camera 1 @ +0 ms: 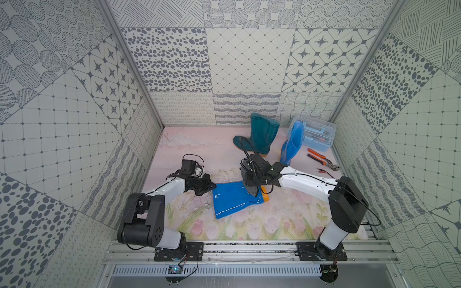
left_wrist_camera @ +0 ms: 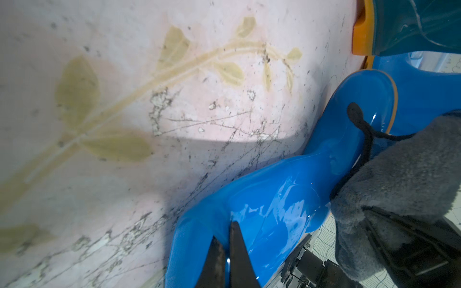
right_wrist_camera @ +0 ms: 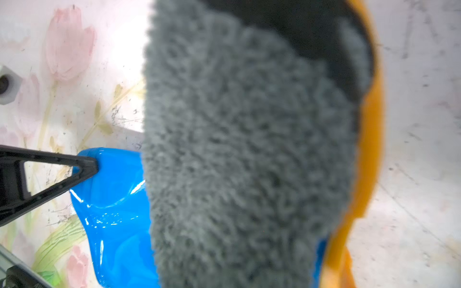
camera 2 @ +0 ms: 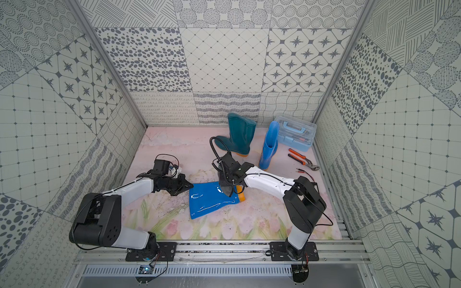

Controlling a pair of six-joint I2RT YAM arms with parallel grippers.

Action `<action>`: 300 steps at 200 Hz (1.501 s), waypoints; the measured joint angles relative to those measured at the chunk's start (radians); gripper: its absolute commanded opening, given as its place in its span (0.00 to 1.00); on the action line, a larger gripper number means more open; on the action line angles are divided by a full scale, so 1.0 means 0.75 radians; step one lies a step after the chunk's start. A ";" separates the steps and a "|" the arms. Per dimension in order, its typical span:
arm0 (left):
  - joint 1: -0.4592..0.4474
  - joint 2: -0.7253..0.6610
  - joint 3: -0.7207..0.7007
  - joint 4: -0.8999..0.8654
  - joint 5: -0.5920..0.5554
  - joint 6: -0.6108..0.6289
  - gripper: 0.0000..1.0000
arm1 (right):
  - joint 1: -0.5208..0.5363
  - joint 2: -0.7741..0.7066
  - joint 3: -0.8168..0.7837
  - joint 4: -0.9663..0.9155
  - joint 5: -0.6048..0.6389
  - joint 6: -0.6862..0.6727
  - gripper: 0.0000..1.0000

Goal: Wipe the rubber boots with a cloth
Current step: Wipe the dirt off the rubber boot.

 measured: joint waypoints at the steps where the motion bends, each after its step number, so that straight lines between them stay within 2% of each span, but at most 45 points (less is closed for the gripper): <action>1: 0.000 0.000 0.000 0.000 -0.001 0.000 0.00 | 0.005 0.006 0.004 0.002 -0.002 0.001 0.00; 37: 0.000 -0.001 0.001 -0.015 -0.005 0.000 0.00 | 0.218 0.299 0.212 0.115 -0.122 0.053 0.00; 58: 0.000 -0.003 0.000 -0.043 -0.043 0.001 0.00 | 0.272 0.389 0.270 0.150 -0.166 0.071 0.00; 91: 0.000 -0.026 -0.002 -0.056 -0.070 0.005 0.00 | 0.191 0.337 0.163 0.189 -0.205 0.076 0.00; 136: -0.001 -0.037 -0.002 -0.059 -0.039 0.006 0.00 | -0.078 0.034 -0.165 0.162 -0.198 0.054 0.00; 165: -0.007 -0.037 0.000 -0.050 0.001 0.009 0.00 | -0.112 -0.089 -0.205 0.146 -0.172 0.048 0.00; 187: -0.006 -0.037 0.000 -0.055 -0.003 0.011 0.00 | -0.043 -0.025 -0.145 0.127 -0.136 0.063 0.00; 220: -0.006 -0.040 0.000 -0.065 -0.019 0.010 0.00 | 0.171 0.270 0.142 0.163 -0.179 0.098 0.00; 240: -0.006 -0.050 -0.001 -0.088 -0.062 0.012 0.00 | 0.244 0.395 0.258 0.198 -0.224 0.108 0.00; 253: -0.006 -0.056 -0.002 -0.104 -0.093 0.015 0.00 | 0.229 0.420 0.270 0.201 -0.254 0.110 0.00; 285: -0.006 -0.081 -0.002 -0.114 -0.104 0.025 0.00 | 0.093 0.377 0.210 0.196 -0.279 0.104 0.00; 300: -0.006 -0.093 -0.007 -0.119 -0.109 0.030 0.00 | -0.027 0.267 0.089 0.199 -0.294 0.062 0.00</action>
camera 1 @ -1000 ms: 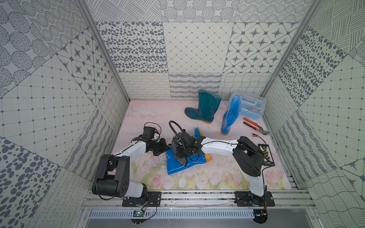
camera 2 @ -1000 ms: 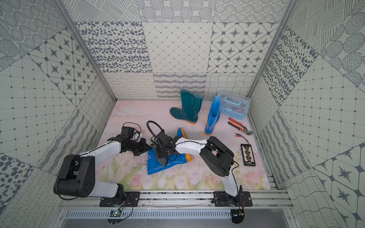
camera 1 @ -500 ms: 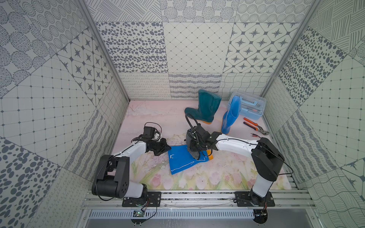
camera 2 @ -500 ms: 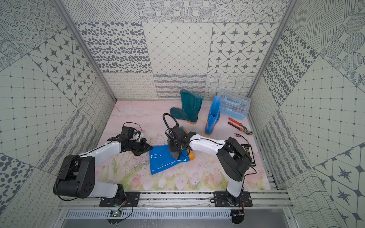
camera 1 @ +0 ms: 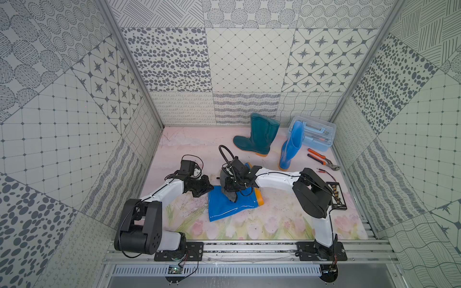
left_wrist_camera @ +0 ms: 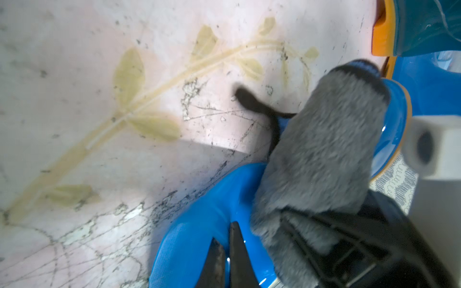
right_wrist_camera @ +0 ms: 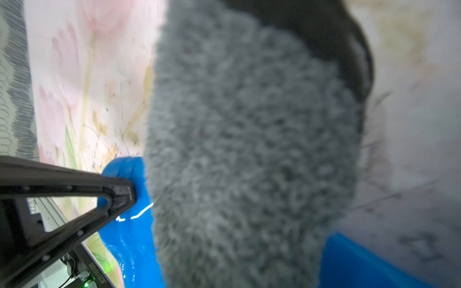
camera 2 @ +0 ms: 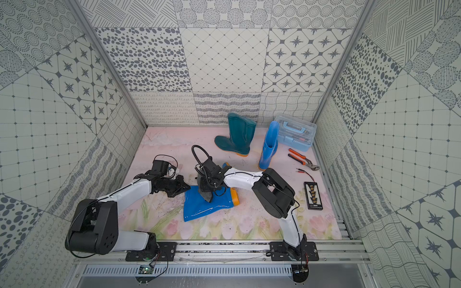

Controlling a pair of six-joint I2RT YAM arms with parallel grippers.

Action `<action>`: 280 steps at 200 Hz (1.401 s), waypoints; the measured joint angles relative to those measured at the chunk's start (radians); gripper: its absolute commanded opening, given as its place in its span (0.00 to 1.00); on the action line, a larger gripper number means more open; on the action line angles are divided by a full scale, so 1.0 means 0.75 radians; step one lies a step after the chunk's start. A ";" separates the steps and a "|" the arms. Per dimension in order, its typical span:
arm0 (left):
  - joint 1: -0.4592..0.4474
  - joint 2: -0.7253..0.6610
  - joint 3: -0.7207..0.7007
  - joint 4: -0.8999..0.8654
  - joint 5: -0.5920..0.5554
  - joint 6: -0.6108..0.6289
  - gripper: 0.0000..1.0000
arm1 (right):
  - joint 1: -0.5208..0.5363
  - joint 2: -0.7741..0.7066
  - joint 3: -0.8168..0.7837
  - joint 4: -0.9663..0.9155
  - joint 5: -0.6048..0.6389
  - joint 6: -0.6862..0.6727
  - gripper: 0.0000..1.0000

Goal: Wipe the rubber boots with a cloth
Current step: Wipe the dirt off the rubber boot.

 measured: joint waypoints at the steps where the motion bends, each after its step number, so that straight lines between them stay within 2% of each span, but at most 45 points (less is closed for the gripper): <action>1: 0.000 -0.001 0.000 0.000 0.000 0.000 0.00 | -0.013 -0.015 -0.014 -0.008 0.002 -0.003 0.00; 27: -0.005 0.001 0.001 0.018 0.052 0.002 0.00 | -0.211 -0.270 -0.163 -0.063 -0.012 -0.040 0.00; 52: -0.004 0.006 0.004 0.020 0.069 0.002 0.00 | -0.223 -0.379 -0.194 -0.073 0.035 -0.055 0.00; 73: -0.003 0.010 0.008 0.009 0.058 0.002 0.00 | -0.145 -0.338 -0.168 -0.091 0.081 -0.053 0.00; 132: -0.003 -0.001 0.010 -0.007 0.044 0.001 0.00 | 0.269 0.011 0.123 -0.081 0.036 -0.022 0.00; 159: -0.002 -0.014 -0.004 -0.028 0.024 0.001 0.00 | 0.317 0.010 0.084 -0.056 0.007 -0.002 0.00; 185: -0.002 -0.022 -0.005 -0.034 0.021 0.001 0.00 | 0.225 -0.113 -0.085 -0.080 0.032 -0.006 0.00; 229: -0.003 -0.023 -0.005 -0.034 0.036 0.001 0.00 | -0.048 -0.519 -0.402 -0.167 0.152 -0.042 0.00; 253: -0.002 -0.019 -0.005 -0.036 0.033 0.001 0.00 | -0.032 -0.656 -0.476 -0.175 0.237 -0.032 0.00; 280: -0.002 -0.013 -0.005 -0.036 0.031 0.000 0.00 | 0.145 -0.591 -0.477 -0.131 0.301 0.004 0.00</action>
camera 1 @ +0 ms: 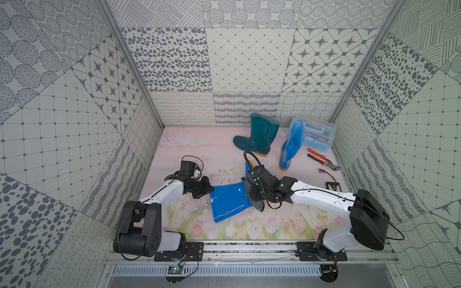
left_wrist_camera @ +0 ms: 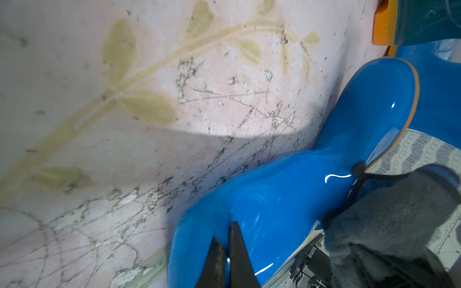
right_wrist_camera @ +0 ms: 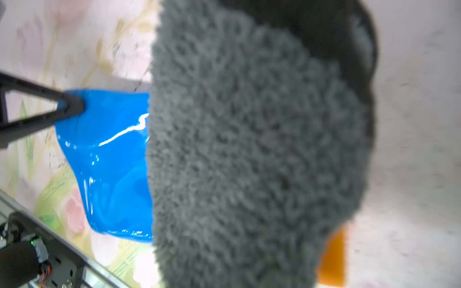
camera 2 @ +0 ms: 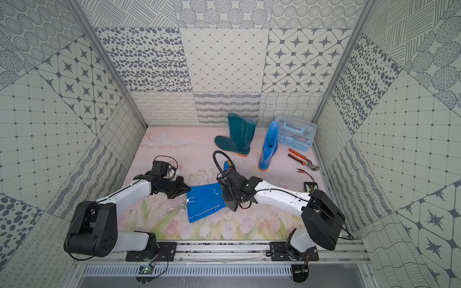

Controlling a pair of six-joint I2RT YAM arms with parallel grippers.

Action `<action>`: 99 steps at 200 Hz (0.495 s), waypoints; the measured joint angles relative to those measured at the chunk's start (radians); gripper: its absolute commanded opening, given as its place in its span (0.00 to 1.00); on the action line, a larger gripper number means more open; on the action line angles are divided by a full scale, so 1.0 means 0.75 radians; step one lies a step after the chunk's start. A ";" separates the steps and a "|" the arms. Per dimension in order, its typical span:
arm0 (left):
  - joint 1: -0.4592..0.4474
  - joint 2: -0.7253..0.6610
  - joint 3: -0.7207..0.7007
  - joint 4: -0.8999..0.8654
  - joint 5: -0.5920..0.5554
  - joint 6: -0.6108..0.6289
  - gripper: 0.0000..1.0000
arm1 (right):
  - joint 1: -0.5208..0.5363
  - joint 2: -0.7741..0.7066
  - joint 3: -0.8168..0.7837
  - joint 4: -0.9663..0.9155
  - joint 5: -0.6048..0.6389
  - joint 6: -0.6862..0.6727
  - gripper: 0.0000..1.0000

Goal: Wipe the rubber boots with a cloth
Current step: Wipe the dirt off the rubber boot.

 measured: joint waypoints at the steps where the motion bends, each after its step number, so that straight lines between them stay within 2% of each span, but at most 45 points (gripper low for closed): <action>1: 0.000 0.000 0.000 0.000 -0.001 0.000 0.00 | 0.015 0.010 0.003 0.006 -0.002 0.000 0.00; 23: 0.000 -0.001 0.000 -0.001 -0.001 0.000 0.00 | 0.199 0.178 0.066 0.111 -0.014 0.010 0.00; 48: 0.000 -0.014 0.000 -0.008 -0.002 0.000 0.00 | 0.327 0.325 0.144 0.253 -0.062 0.014 0.00; 77: 0.000 -0.039 -0.007 -0.014 -0.001 0.001 0.00 | 0.357 0.370 0.152 0.353 -0.102 0.022 0.00; 99: 0.000 -0.042 -0.008 -0.015 -0.001 0.001 0.00 | 0.325 0.321 0.050 0.420 -0.101 0.035 0.00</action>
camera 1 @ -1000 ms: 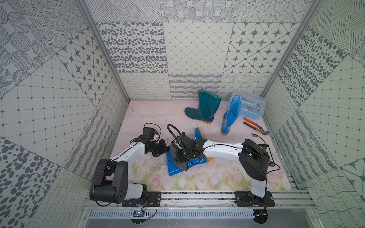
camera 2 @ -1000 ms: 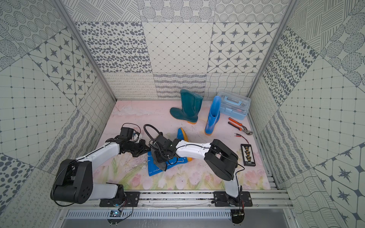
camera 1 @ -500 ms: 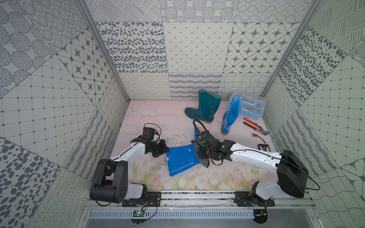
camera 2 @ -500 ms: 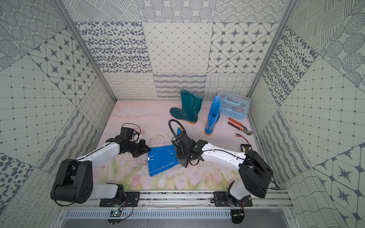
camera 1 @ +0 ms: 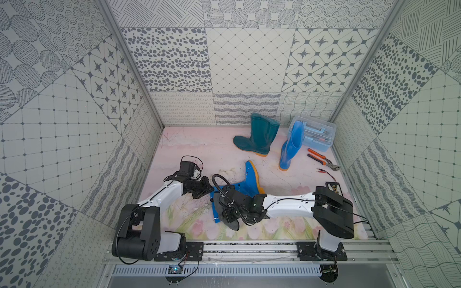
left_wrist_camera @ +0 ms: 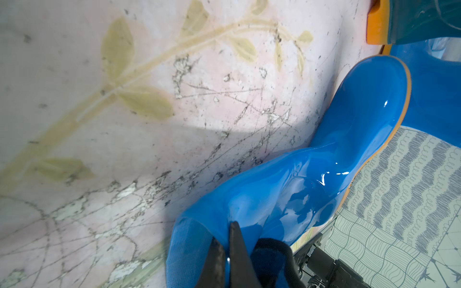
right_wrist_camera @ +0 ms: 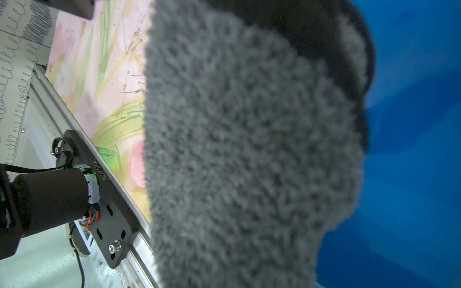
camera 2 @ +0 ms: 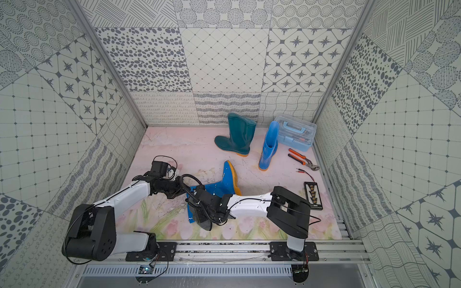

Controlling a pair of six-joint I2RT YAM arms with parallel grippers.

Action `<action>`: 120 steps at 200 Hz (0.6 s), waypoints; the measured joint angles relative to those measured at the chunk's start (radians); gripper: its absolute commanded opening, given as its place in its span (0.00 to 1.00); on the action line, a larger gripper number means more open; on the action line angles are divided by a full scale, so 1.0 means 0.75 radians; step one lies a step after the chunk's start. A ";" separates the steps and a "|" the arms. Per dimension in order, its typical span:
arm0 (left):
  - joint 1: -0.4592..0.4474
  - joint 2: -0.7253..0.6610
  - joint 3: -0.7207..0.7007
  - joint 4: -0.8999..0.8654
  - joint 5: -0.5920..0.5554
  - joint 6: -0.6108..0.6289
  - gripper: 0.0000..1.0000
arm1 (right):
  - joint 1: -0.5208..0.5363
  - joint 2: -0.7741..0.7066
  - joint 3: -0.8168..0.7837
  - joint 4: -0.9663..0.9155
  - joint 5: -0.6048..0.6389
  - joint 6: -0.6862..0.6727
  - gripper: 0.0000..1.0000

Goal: Wipe the rubber boots with a cloth
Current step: Wipe the dirt off the rubber boot.

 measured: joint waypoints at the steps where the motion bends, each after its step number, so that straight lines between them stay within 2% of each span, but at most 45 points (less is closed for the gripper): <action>1: 0.000 0.000 0.000 0.000 0.000 0.000 0.00 | -0.002 -0.004 -0.005 0.001 0.000 0.000 0.00; 20: 0.000 0.000 0.000 0.000 0.000 0.000 0.00 | -0.071 -0.148 -0.167 -0.008 0.018 0.001 0.00; 40: 0.000 0.000 0.000 0.000 -0.001 0.000 0.00 | -0.182 -0.382 -0.330 -0.065 0.065 0.000 0.00; 74: 0.000 0.014 0.001 -0.001 0.006 -0.001 0.00 | -0.336 -0.704 -0.524 -0.127 0.134 0.025 0.00; 94: 0.000 0.023 0.003 -0.001 0.007 -0.001 0.00 | -0.320 -0.699 -0.529 -0.107 0.143 0.036 0.00; 120: 0.000 0.027 0.010 -0.005 0.006 0.001 0.00 | -0.197 -0.483 -0.391 -0.095 0.171 0.023 0.00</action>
